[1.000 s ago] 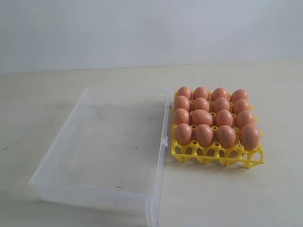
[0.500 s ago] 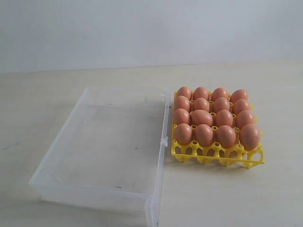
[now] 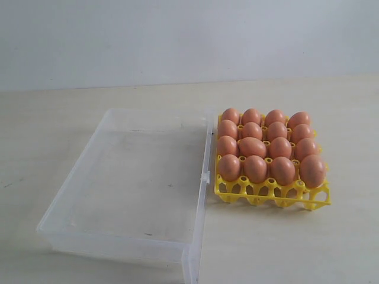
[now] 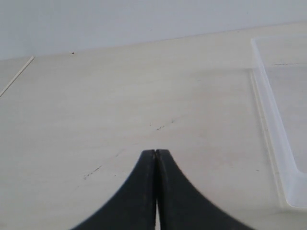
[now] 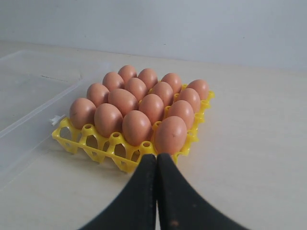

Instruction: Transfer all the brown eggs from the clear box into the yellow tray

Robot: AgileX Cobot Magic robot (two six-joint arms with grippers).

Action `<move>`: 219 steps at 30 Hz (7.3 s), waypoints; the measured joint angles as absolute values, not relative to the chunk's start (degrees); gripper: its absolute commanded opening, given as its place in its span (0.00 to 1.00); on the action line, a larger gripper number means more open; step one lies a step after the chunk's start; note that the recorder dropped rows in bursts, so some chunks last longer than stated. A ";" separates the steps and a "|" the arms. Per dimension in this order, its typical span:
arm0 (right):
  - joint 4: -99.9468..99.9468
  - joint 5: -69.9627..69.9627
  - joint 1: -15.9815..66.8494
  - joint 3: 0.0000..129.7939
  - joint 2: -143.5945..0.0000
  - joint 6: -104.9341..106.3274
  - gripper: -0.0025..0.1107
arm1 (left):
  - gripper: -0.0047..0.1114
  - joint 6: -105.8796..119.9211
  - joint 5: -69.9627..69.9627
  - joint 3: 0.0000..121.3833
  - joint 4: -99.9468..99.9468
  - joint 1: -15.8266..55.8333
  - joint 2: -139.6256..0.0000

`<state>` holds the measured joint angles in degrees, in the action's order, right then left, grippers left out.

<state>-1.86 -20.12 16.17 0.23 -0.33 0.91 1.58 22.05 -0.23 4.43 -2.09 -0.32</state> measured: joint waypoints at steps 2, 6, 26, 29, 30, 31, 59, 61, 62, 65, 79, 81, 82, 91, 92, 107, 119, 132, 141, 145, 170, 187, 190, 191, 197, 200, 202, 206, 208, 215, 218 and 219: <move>-1.86 -20.12 16.17 0.23 -0.33 0.91 0.02 | 0.04 1.58 22.05 -0.23 4.43 -2.09 -0.32; -1.86 -20.12 16.17 0.23 -0.33 0.91 0.02 | 0.04 1.58 22.05 -0.23 4.43 -2.09 -0.32; -1.86 -20.12 16.17 0.23 -0.33 0.91 0.02 | 0.04 1.58 22.05 -0.23 4.43 -2.09 -0.32; -1.86 -20.12 16.17 0.23 -0.33 0.91 0.02 | 0.04 1.58 22.05 -0.23 4.43 -2.09 -0.32; -1.86 -20.12 16.17 0.23 -0.33 0.91 0.02 | 0.04 1.58 22.05 -0.23 4.43 -2.09 -0.32; -1.86 -20.12 16.17 0.23 -0.33 0.91 0.02 | 0.04 1.58 22.05 -0.23 4.43 -2.09 -0.32; -1.86 -20.12 16.17 0.23 -0.33 0.91 0.02 | 0.04 1.58 22.05 -0.23 4.43 -2.09 -0.32; -1.86 -20.12 16.17 0.23 -0.33 0.91 0.02 | 0.04 1.58 22.05 -0.23 4.43 -2.09 -0.32; -1.86 -20.12 16.17 0.23 -0.33 0.91 0.02 | 0.04 1.58 22.05 -0.23 4.43 -2.09 -0.32; -1.86 -20.12 16.17 0.23 -0.33 0.91 0.02 | 0.04 1.58 22.05 -0.23 4.43 -2.09 -0.32; -2.60 -20.12 16.17 0.23 -0.33 1.03 0.02 | 0.04 1.58 22.05 -0.23 4.43 -2.09 -0.32; -2.60 -20.12 16.17 0.23 -0.33 1.03 0.02 | 0.04 1.58 22.05 -0.23 4.43 -2.09 -0.32; -2.60 -20.12 16.17 0.23 -0.33 1.03 0.02 | 0.04 1.58 22.05 -0.23 4.43 -2.09 -0.32; -0.95 -20.12 16.17 0.23 -0.33 0.91 0.02 | 0.04 1.58 22.05 -0.23 4.43 -2.09 -0.32; -0.85 -20.12 16.17 0.23 -0.33 0.91 0.02 | 0.04 1.58 22.05 -0.23 4.43 -2.09 -0.32; -0.85 -20.12 16.17 0.23 -0.33 0.91 0.02 | 0.04 1.58 22.05 -0.23 4.43 -2.09 -0.32; 0.00 -20.12 16.17 0.23 -0.33 0.79 0.02 | 0.04 1.58 22.05 -0.23 4.43 -2.09 -0.32; 0.00 -20.12 16.17 0.23 -0.33 0.79 0.02 | 0.04 1.58 22.05 -0.23 4.43 -2.09 -0.32; 0.00 -20.12 16.17 0.23 -0.33 0.79 0.02 | 0.04 1.58 22.05 -0.23 4.43 -2.09 -0.32; 0.00 -20.12 16.17 0.23 -0.33 0.79 0.02 | 0.04 1.58 22.05 -0.23 4.43 -2.09 -0.32; -2.71 -20.12 16.17 0.23 -0.33 -2.63 0.02 | 0.04 1.58 22.05 -0.23 4.43 -2.09 -0.32; -1.85 -20.12 16.17 0.23 -0.33 -3.61 0.02 | 0.04 1.58 22.05 -0.23 4.43 -2.09 -0.32; -1.85 -20.12 16.17 0.23 -0.33 -3.61 0.02 | 0.04 1.58 22.05 -0.23 4.43 -2.09 -0.32; -1.85 -20.12 16.17 0.23 -0.33 -3.61 0.02 | 0.04 1.58 22.05 -0.23 4.43 -2.09 -0.32; -1.85 -20.12 16.17 0.23 -0.33 -3.61 0.02 | 0.04 1.58 22.05 -0.23 4.43 -2.09 -0.32; -1.85 -20.12 16.17 0.23 -0.33 -3.61 0.02 | 0.04 1.58 22.05 -0.23 4.43 -2.09 -0.32; -1.85 -20.12 16.17 0.23 -0.33 -3.61 0.02 | 0.04 1.58 22.05 -0.23 4.43 -2.09 -0.32; -1.85 -20.12 16.17 0.23 -0.33 -3.61 0.02 | 0.04 1.58 22.05 -0.23 4.43 -2.09 -0.32; -1.85 -20.12 16.17 0.23 -0.33 -3.61 0.02 | 0.04 1.58 22.05 -0.23 4.43 -2.09 -0.32; -1.85 -20.12 16.17 0.23 -0.33 -3.61 0.02 | 0.04 1.58 22.05 -0.23 4.43 -2.09 -0.32; -1.85 -20.12 16.17 0.23 -0.33 -3.61 0.02 | 0.04 1.58 22.05 -0.23 4.43 -2.09 -0.32; -1.85 -20.12 16.17 0.23 -0.33 -3.61 0.02 | 0.04 1.58 22.05 -0.23 4.43 -2.09 -0.32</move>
<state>-1.85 -20.12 16.17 0.23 -0.33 -3.61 1.58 22.05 -0.23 4.43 -2.09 -0.32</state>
